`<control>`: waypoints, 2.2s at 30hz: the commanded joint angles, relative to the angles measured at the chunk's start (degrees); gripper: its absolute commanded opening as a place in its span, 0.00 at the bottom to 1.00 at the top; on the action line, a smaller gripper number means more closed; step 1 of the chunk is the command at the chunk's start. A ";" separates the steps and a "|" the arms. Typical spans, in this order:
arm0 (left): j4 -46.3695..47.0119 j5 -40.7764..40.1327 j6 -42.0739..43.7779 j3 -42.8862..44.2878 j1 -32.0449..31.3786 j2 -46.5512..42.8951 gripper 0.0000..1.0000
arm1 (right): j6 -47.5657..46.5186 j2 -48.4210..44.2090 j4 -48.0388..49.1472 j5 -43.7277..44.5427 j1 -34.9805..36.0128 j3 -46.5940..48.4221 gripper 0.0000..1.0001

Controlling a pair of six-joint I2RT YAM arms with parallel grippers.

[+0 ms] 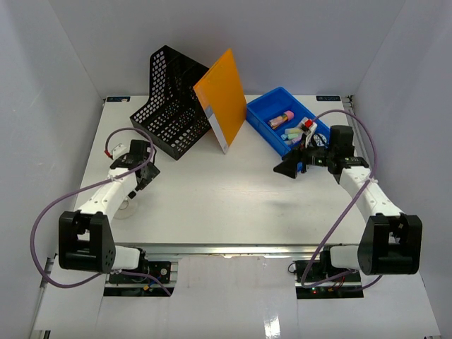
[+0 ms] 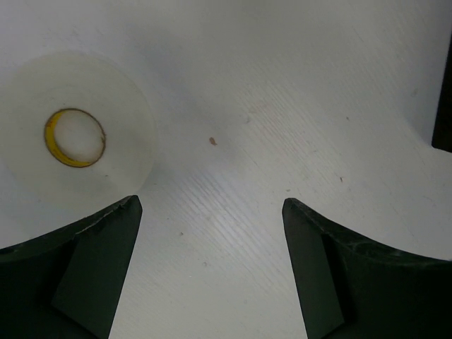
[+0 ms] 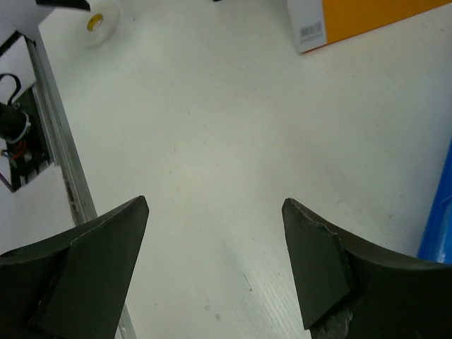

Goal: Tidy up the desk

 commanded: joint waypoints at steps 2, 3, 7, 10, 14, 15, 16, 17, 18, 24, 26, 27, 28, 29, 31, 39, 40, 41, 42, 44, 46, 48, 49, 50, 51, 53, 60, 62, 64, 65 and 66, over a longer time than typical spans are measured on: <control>-12.34 -11.58 -7.10 7.48 1.57 4.23 0.92 | -15.20 -7.39 -5.31 -4.63 -0.27 -4.92 0.84; -12.95 -12.22 -8.02 6.81 2.05 3.80 0.94 | -15.41 -7.71 -5.64 -4.47 -0.34 -5.24 0.84; -9.57 -10.99 -7.28 1.41 5.23 0.73 0.96 | -16.65 -8.50 -5.92 -4.29 -0.76 -7.13 0.85; -3.29 -5.06 -2.31 -0.69 11.86 -0.55 0.95 | -18.00 -8.51 -6.17 -4.56 -1.22 -7.88 0.86; -1.09 -1.37 1.02 1.52 15.71 1.71 0.91 | -19.82 -8.14 -7.42 -5.09 -1.87 -8.52 0.86; 0.17 -0.11 2.13 2.04 16.60 3.12 0.89 | -20.93 -7.85 -7.87 -5.24 -2.53 -8.96 0.86; 0.99 1.43 2.69 2.38 17.51 3.72 0.86 | -21.56 -7.60 -8.51 -5.50 -2.80 -9.02 0.86; 1.75 3.01 3.17 2.70 18.42 4.20 0.84 | -22.12 -7.37 -9.18 -5.78 -3.00 -9.02 0.86; 2.22 4.17 3.50 2.93 18.94 5.02 0.83 | -22.66 -6.84 -9.69 -6.27 -3.84 -8.95 0.86; 4.82 8.58 3.79 1.86 19.98 7.32 0.82 | -24.25 -3.51 -11.27 -9.56 -9.51 -8.15 0.86; 6.04 9.81 3.81 1.13 20.18 7.16 0.82 | -24.68 -2.81 -11.73 -10.34 -10.78 -7.89 0.86; 6.40 10.34 3.87 0.89 20.24 7.27 0.82 | -24.86 -2.63 -11.80 -10.70 -11.31 -7.88 0.86; 6.74 11.34 4.04 0.60 20.24 7.56 0.82 | -24.91 -2.54 -11.80 -10.50 -11.57 -7.84 0.86; 7.08 12.35 4.21 0.30 20.24 7.85 0.81 | -24.95 -2.45 -11.80 -10.29 -11.83 -7.80 0.86; 7.12 13.51 4.15 0.02 20.33 7.83 0.80 | -24.95 -2.36 -11.80 -10.52 -12.51 -7.79 0.86; 6.43 12.71 3.33 -2.76 20.33 5.67 0.82 | -25.22 -3.61 -11.80 -13.44 -13.70 -8.32 0.86; 6.23 12.55 3.21 -2.99 20.33 5.46 0.82 | -25.22 -3.72 -11.80 -13.84 -13.70 -8.37 0.86; 5.99 12.32 3.17 -3.21 20.31 5.13 0.82 | -25.19 -3.93 -11.85 -14.42 -13.70 -8.38 0.86; 5.68 12.06 3.17 -3.47 20.26 4.74 0.82 | -25.15 -4.23 -11.93 -15.12 -13.70 -8.34 0.86; 5.32 11.58 3.17 -4.03 20.24 4.19 0.83 | -25.13 -4.95 -12.19 -16.32 -13.78 -8.32 0.86; 5.20 11.29 3.10 -4.54 20.24 4.11 0.84 | -25.06 -5.49 -12.31 -17.61 -13.86 -8.25 0.86; 4.88 11.31 3.08 -4.88 20.24 4.49 0.84 | -25.04 -6.38 -12.63 -18.76 -13.96 -8.00 0.86; 4.64 11.65 3.08 -4.92 20.24 4.68 0.84 | -25.04 -6.68 -12.81 -19.54 -14.03 -7.97 0.86; 4.52 11.76 3.08 -4.96 20.29 4.81 0.84 | -25.04 -7.07 -12.94 -20.03 -14.06 -7.88 0.86; 4.40 11.66 3.11 -4.97 20.31 4.85 0.85 | -25.03 -7.51 -13.04 -20.50 -14.07 -7.80 0.86; 4.00 11.04 3.33 -4.95 20.24 4.59 0.85 | -24.91 -8.40 -13.16 -21.67 -14.19 -7.79 0.87; 4.57 14.35 3.43 -5.73 20.33 9.60 0.83 | -24.58 -11.46 -14.41 -24.03 -14.34 -7.25 0.86; 5.13 15.06 2.82 -5.95 20.28 11.28 0.80 | -24.42 -12.66 -14.76 -25.37 -14.46 -7.28 0.86; 6.05 15.59 2.42 -6.69 20.24 12.01 0.77 | -24.06 -13.77 -14.87 -26.50 -14.50 -7.42 0.87; 6.42 15.83 2.32 -7.09 20.24 12.22 0.74 | -23.93 -14.25 -14.93 -27.21 -14.55 -7.50 0.87; 6.56 16.01 2.23 -7.62 20.24 12.52 0.72 | -23.78 -14.88 -14.96 -27.61 -14.58 -7.53 0.87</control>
